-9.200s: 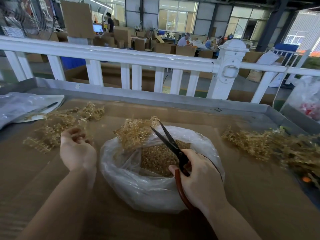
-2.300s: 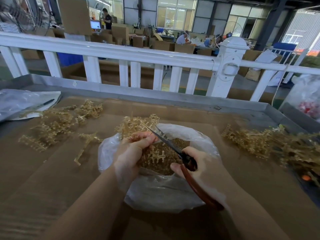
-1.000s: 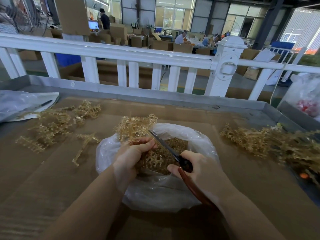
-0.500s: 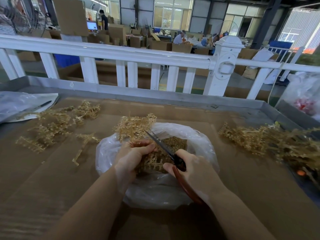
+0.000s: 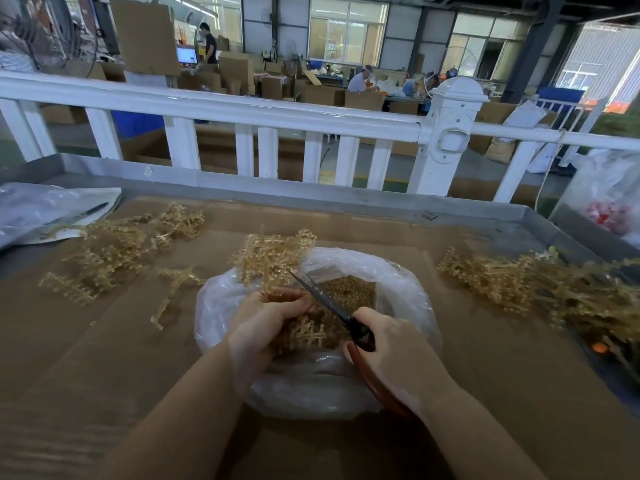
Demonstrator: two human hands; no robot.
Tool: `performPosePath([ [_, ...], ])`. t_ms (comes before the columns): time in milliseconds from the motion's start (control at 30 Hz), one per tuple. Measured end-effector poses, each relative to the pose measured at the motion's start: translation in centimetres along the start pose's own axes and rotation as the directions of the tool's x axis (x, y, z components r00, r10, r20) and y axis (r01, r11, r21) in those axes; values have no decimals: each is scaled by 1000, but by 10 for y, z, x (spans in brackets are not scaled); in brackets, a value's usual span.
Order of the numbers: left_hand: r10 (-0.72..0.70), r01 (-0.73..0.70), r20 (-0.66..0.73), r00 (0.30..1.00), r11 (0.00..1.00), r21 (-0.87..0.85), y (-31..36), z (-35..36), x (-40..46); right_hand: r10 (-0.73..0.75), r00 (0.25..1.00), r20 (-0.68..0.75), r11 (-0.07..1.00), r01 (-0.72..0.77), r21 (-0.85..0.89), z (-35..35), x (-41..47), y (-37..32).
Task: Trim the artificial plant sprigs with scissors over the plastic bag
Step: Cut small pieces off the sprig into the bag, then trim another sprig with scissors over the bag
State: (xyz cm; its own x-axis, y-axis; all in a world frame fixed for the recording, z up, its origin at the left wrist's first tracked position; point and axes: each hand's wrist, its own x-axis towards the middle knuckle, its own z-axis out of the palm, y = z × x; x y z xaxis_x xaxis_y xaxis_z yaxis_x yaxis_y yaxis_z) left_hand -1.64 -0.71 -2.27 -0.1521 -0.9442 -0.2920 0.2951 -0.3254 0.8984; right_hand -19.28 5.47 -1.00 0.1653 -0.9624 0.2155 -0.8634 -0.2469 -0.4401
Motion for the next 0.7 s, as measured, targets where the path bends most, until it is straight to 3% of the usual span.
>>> performPosePath([
  [433,-2,0,81,997,1000,20,-5,-4,-12,-7,1000,21,1000,8,-8,-3,-16,-4],
  [700,-2,3,39,999,999,-44,16,14,3,71,997,-11,995,-70,77,-11,7,-6],
])
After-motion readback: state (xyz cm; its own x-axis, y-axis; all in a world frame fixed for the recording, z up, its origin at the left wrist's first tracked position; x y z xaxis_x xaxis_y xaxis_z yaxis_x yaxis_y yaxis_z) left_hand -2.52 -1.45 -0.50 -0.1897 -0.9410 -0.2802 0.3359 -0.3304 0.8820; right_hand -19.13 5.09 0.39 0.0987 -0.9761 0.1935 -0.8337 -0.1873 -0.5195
